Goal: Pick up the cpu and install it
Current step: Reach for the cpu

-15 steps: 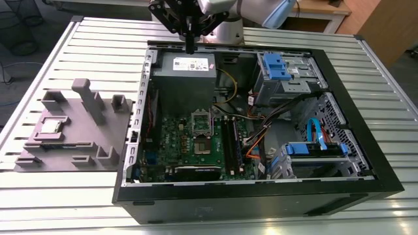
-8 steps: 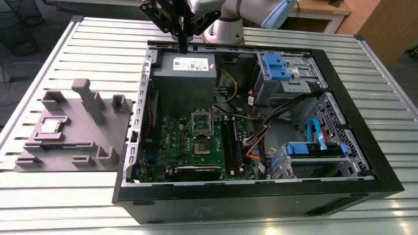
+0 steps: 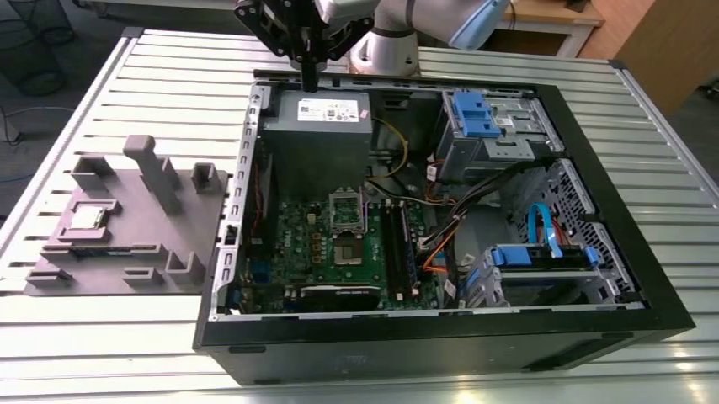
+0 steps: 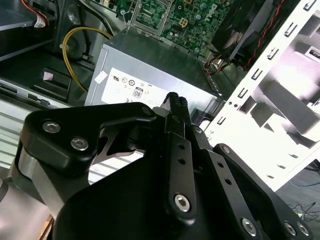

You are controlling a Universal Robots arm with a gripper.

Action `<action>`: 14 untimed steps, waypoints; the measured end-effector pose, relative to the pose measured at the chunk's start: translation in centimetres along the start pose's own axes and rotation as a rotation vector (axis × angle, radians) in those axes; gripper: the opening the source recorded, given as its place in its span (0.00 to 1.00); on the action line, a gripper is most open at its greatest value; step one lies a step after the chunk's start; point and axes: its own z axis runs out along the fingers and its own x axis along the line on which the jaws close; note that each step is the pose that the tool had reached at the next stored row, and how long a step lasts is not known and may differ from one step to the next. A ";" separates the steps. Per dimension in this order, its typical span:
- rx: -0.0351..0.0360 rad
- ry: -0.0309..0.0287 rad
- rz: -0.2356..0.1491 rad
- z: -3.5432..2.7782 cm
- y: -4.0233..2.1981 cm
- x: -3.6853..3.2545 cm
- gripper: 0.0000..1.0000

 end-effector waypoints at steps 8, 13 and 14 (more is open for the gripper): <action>0.0000 0.0000 0.000 0.00 -0.01 0.17 0.11; 0.0000 0.0000 0.000 -0.01 -0.03 0.40 0.11; 0.0000 0.0000 0.000 -0.01 -0.03 0.46 0.11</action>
